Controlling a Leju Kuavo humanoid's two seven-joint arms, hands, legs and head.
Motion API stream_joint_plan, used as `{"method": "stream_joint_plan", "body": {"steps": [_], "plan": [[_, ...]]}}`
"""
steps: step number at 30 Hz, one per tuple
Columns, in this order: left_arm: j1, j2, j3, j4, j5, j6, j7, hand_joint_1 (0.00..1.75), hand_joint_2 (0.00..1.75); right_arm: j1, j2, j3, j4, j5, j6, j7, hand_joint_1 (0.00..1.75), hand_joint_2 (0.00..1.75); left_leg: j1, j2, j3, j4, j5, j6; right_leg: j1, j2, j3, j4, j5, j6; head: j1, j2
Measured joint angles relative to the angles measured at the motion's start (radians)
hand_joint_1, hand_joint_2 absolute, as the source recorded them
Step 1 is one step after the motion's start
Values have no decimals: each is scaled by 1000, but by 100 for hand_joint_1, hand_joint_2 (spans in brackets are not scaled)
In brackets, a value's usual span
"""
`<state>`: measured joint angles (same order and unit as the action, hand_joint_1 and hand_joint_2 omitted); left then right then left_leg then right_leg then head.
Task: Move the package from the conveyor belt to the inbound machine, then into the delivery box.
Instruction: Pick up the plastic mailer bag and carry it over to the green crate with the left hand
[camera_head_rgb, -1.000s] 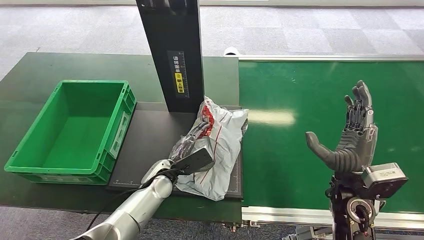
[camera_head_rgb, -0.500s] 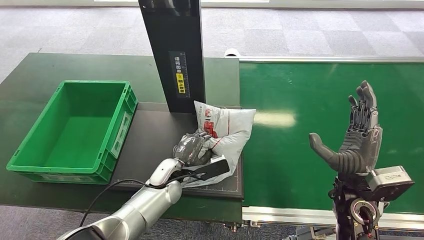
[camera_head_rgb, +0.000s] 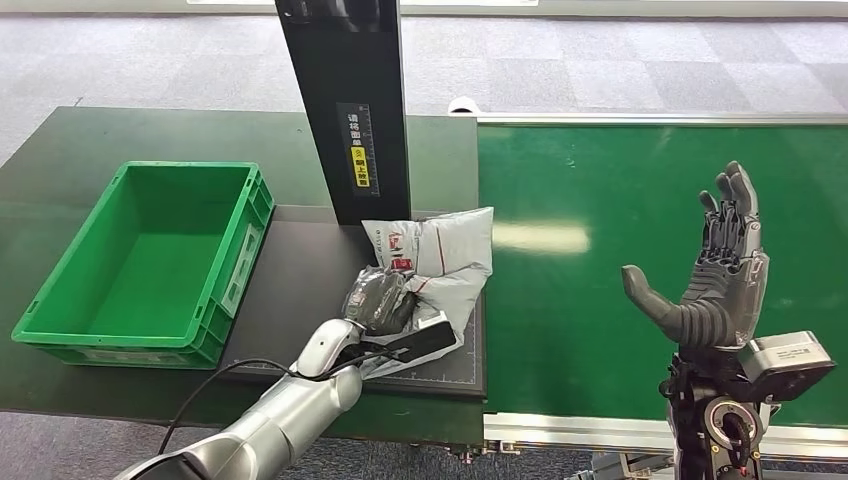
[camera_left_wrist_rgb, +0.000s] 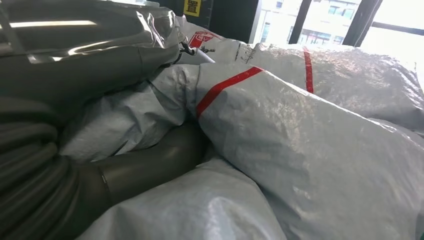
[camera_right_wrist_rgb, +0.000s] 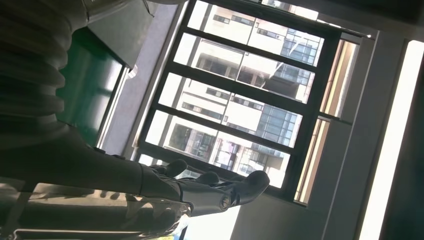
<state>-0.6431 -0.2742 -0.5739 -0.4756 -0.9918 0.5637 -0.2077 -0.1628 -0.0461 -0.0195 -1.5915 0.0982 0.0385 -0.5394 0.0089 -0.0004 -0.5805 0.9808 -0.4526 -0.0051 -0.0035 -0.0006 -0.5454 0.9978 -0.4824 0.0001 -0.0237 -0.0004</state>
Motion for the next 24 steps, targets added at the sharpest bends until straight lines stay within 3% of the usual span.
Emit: {"method": "stream_joint_plan", "body": {"steps": [8,16,20,24], "plan": [[32,16,54,-34,30,45,-44,175,175,4,-1,0,0,-3,0,4,0,175,0,0,-1,0,0,0,0,0,-1,0,0,0,0,0],[78,34,118,-134,136,64,-139,175,175,7,1,0,0,-1,-10,7,0,175,0,0,-2,0,0,0,0,0,-3,0,0,0,0,0],[173,65,164,-422,336,53,-256,175,175,31,2,-8,-8,6,-38,12,0,175,0,1,-6,0,0,0,0,1,-7,0,0,0,0,0],[241,134,229,-818,376,82,-253,175,175,96,11,-34,-34,15,-59,-2,0,175,1,0,-10,0,0,0,1,1,-10,0,-1,0,0,0]]}}
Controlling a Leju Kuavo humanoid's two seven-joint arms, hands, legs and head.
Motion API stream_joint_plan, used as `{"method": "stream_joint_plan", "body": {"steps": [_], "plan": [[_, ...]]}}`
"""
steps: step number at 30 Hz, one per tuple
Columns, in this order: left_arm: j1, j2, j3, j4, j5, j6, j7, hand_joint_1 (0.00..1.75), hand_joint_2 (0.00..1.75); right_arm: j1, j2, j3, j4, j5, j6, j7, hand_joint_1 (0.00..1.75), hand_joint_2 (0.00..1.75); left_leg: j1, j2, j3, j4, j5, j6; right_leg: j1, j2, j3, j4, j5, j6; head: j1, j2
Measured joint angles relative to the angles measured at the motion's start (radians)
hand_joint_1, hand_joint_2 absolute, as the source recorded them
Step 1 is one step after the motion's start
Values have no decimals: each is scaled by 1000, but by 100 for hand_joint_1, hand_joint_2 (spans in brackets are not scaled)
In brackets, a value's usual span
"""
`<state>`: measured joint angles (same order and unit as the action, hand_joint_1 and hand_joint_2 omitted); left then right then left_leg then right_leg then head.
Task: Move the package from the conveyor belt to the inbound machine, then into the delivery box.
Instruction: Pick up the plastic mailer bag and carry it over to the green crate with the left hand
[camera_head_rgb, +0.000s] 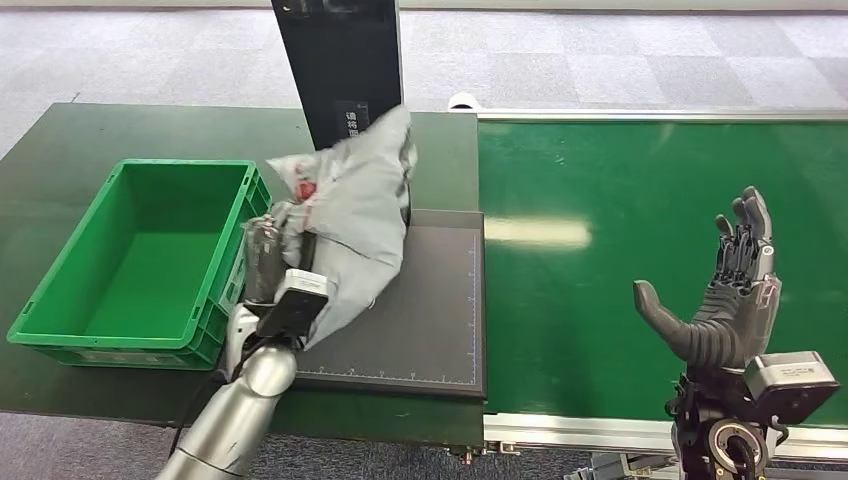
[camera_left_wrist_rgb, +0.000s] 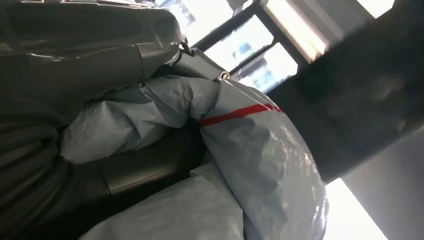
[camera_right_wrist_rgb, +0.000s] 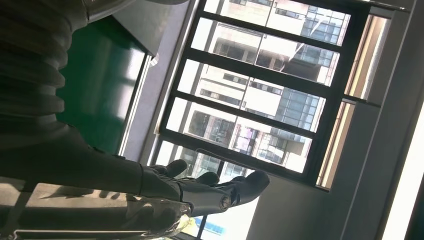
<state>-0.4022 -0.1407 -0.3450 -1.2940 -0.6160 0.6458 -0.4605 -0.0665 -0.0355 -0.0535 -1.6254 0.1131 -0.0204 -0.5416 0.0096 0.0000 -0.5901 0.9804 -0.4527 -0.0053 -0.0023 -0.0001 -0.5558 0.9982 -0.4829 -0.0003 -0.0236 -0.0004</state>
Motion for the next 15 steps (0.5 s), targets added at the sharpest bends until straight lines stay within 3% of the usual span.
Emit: {"method": "stream_joint_plan", "body": {"steps": [2,4,6,7,10,15], "plan": [[-9,47,71,-120,-21,-7,57,175,175,38,9,-12,-20,-2,2,-10,0,175,0,0,0,-1,0,0,0,0,0,0,0,0,0,0],[-70,117,170,-118,-66,-44,165,175,175,64,17,-19,-35,-11,22,4,0,175,1,1,1,-2,1,-2,1,0,0,0,0,-2,1,0],[-204,222,287,53,-99,-75,266,175,175,72,25,-19,-34,-16,42,31,0,175,3,6,1,-3,3,-5,3,4,-2,2,2,-7,1,0],[-279,280,349,174,-98,-77,276,175,175,73,29,-17,-30,-17,44,40,0,175,4,11,2,-4,4,-7,4,9,-4,2,5,-10,0,0],[-425,398,485,465,-77,-56,174,175,175,75,36,-13,-17,-18,42,46,0,175,4,21,3,-5,7,-11,5,19,-8,4,8,-13,-3,0],[-506,456,554,688,-81,-27,118,175,175,67,44,-7,-3,-16,41,48,0,175,4,9,0,-4,7,-11,5,9,-7,3,7,-12,-2,0]]}}
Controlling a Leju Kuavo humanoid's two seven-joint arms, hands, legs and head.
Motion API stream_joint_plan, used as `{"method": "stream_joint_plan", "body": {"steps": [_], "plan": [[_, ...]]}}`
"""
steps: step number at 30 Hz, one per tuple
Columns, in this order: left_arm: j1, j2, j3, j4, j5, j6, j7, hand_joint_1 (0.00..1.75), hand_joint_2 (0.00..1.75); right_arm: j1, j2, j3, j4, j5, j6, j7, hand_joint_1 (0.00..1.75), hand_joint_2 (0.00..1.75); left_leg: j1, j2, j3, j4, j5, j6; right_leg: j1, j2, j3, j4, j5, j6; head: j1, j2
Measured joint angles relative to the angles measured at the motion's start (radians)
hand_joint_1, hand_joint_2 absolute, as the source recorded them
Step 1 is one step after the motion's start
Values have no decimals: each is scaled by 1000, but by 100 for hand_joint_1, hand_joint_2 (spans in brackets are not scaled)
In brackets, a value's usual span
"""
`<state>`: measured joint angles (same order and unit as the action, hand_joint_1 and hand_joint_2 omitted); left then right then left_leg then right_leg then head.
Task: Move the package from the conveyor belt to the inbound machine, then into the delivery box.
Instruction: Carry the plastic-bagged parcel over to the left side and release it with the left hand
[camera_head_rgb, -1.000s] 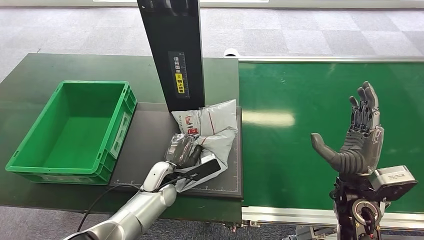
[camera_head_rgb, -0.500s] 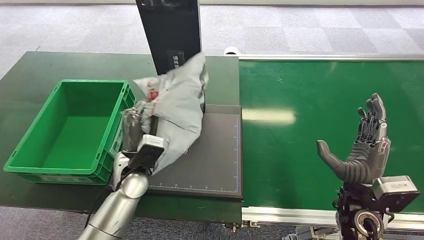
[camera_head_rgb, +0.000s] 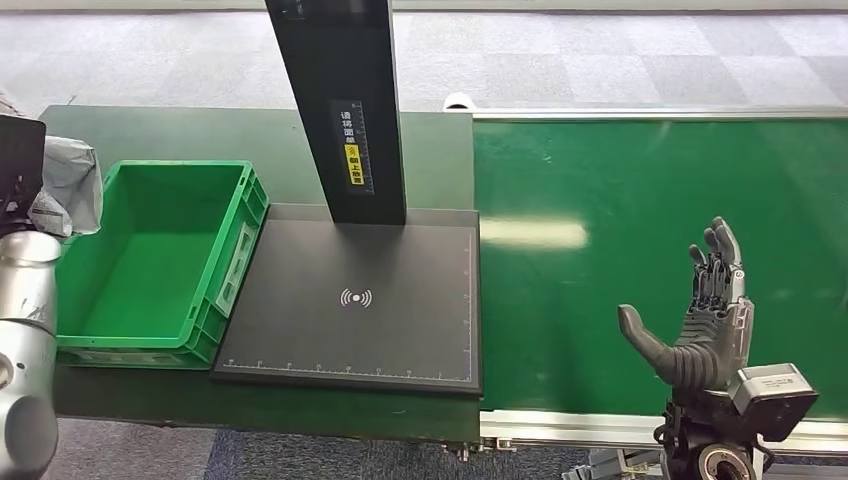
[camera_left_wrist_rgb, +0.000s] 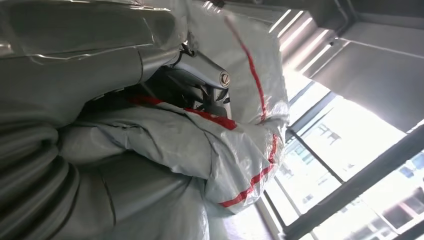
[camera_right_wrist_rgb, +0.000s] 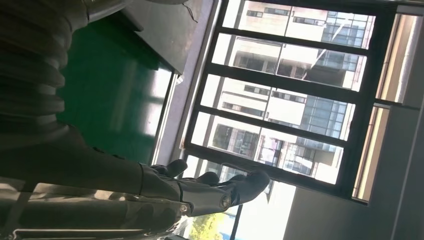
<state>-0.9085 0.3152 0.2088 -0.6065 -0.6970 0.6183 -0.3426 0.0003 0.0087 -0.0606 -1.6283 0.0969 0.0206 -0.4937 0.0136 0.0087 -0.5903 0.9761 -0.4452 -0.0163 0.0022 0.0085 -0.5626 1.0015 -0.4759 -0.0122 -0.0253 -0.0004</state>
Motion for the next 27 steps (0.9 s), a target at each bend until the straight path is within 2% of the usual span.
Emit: {"method": "stream_joint_plan", "body": {"steps": [4,10,14,15,18,19,23,27], "plan": [[-18,17,17,74,-3,-1,-1,175,175,-4,4,2,7,-1,0,0,0,175,0,-3,-1,0,0,0,-1,-2,0,-1,0,0,0,0],[-26,11,23,88,-5,-17,-4,175,175,-15,7,4,19,-14,-7,6,0,175,0,-2,-1,0,0,0,-1,-1,-1,-1,0,0,0,0],[-40,5,19,99,-55,-14,48,174,175,-21,9,7,28,-16,-12,9,0,175,0,-2,-1,0,0,0,0,-1,-1,-1,0,0,0,0],[-43,5,14,106,-78,-13,70,157,175,-23,9,8,31,-16,-13,9,0,175,0,-2,-1,0,0,0,0,-1,-1,-1,0,0,0,0],[-49,3,-1,132,-122,-27,122,27,175,-29,10,11,39,-16,-13,10,0,175,0,-2,-1,0,0,0,0,-1,-1,-1,0,0,0,0],[-49,1,-3,140,-121,-40,126,0,175,-31,10,12,42,-16,-13,10,0,175,0,-2,-1,0,0,0,0,-1,-1,-1,0,0,0,0],[-46,-12,-4,159,-90,-124,70,0,175,-37,10,12,53,-16,-13,10,0,175,0,-2,-2,0,0,0,0,-1,0,-1,0,0,0,0],[-47,-23,-4,162,-80,-148,49,0,175,-44,10,12,65,-16,-13,10,0,175,0,-2,-2,0,0,0,-1,-1,0,-1,0,0,0,0]]}}
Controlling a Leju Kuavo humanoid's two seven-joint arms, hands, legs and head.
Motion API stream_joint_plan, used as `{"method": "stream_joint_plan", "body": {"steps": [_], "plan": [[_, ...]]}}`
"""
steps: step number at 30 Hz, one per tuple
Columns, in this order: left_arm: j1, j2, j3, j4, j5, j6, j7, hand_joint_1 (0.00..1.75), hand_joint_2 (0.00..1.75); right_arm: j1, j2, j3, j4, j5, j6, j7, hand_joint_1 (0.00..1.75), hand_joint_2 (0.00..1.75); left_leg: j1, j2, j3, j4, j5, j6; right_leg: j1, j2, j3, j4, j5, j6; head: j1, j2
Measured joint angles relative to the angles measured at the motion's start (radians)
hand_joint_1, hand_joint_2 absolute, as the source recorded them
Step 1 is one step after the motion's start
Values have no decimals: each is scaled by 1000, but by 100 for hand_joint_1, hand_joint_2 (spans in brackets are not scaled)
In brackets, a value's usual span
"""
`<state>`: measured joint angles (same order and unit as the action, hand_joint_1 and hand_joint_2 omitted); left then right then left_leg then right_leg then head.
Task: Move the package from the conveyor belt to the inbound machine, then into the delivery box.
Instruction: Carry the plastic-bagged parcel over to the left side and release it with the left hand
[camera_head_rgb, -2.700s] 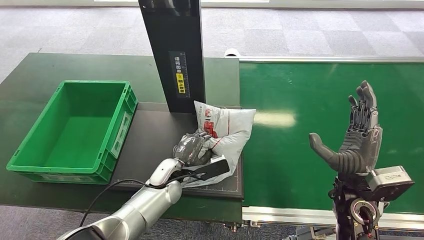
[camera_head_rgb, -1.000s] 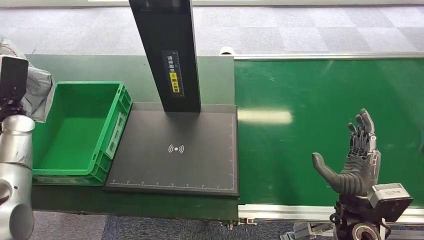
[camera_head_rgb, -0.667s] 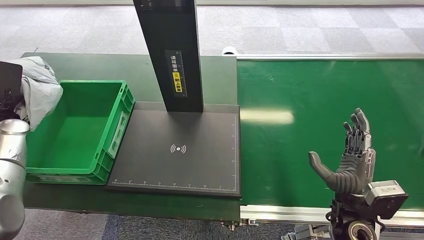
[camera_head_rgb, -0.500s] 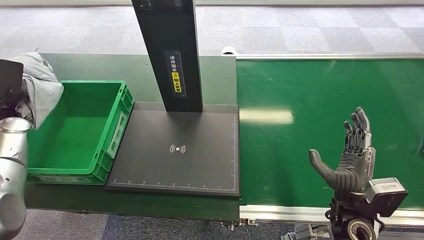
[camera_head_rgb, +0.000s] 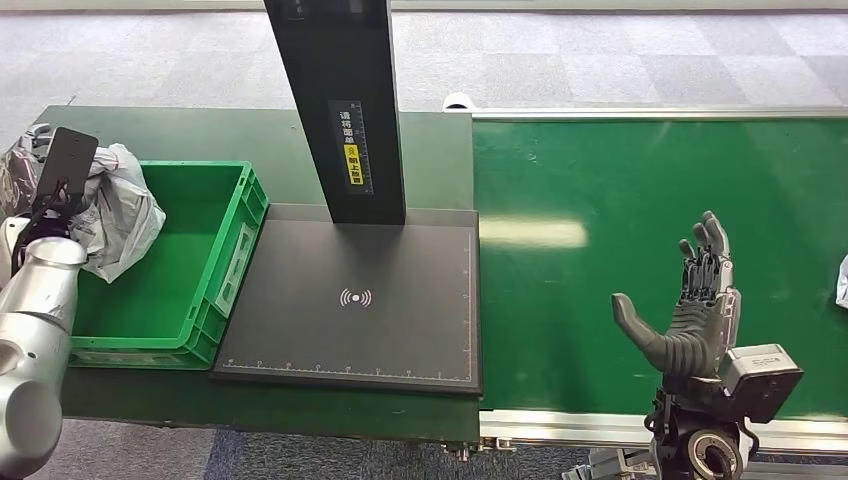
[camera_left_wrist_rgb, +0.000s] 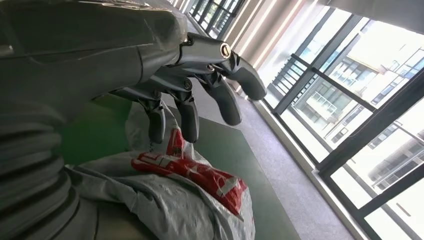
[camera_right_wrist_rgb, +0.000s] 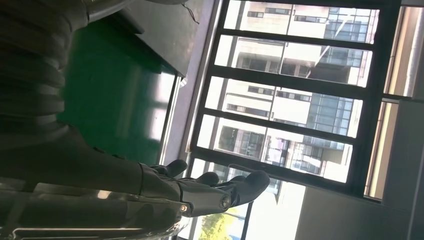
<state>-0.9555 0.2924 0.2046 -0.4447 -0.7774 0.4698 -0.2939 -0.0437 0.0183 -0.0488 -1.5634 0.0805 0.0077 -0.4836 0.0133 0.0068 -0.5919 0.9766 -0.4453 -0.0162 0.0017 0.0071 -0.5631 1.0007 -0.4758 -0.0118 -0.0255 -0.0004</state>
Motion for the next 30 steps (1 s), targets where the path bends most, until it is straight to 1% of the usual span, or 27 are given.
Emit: {"method": "stream_joint_plan", "body": {"steps": [5,12,14,16,18,19,22,24,25,27,30], "plan": [[0,-3,0,4,0,-4,9,0,175,-4,0,0,13,0,2,0,0,175,0,0,0,0,0,0,0,0,0,0,0,0,0,0],[0,-4,4,5,36,-30,-12,0,175,-13,0,0,31,1,6,1,0,175,0,0,0,0,0,0,0,0,0,0,0,0,0,0],[2,-8,26,1,128,-93,-49,0,175,-18,0,1,38,5,11,4,0,175,0,0,0,0,0,0,0,0,0,0,0,0,0,0],[20,-27,68,-30,302,-212,-105,0,175,-24,1,5,51,17,19,10,0,175,0,0,0,0,0,0,0,0,0,0,0,0,0,0],[65,-62,102,-113,496,-332,-130,0,175,-31,4,13,73,34,27,14,0,175,0,0,0,0,0,0,0,0,0,0,0,0,0,0],[93,-80,109,-166,574,-370,-127,0,175,-34,5,18,85,42,29,14,0,175,0,0,0,0,0,0,-1,0,0,0,0,0,0,0],[162,-121,110,-300,692,-401,-105,0,175,-40,10,30,116,53,33,13,0,175,-1,0,0,0,0,0,-1,0,0,0,0,0,0,0],[201,-137,105,-371,777,-435,-116,0,175,-42,12,34,130,54,35,14,0,175,-1,0,0,0,0,0,-1,0,0,0,0,0,0,0],[232,-147,97,-420,837,-460,-126,0,175,-46,12,37,141,55,39,15,0,175,-1,1,0,0,-1,1,-1,0,0,0,0,0,-1,0],[326,-178,65,-549,948,-494,-141,0,175,-59,13,46,177,55,47,16,0,175,-1,1,1,0,-1,1,-1,1,0,0,-1,0,-1,0],[509,-244,-38,-728,1046,-511,-166,0,175,-80,14,63,270,44,74,-13,0,175,-2,0,2,0,-3,2,-2,0,1,-1,-3,3,0,0]]}}
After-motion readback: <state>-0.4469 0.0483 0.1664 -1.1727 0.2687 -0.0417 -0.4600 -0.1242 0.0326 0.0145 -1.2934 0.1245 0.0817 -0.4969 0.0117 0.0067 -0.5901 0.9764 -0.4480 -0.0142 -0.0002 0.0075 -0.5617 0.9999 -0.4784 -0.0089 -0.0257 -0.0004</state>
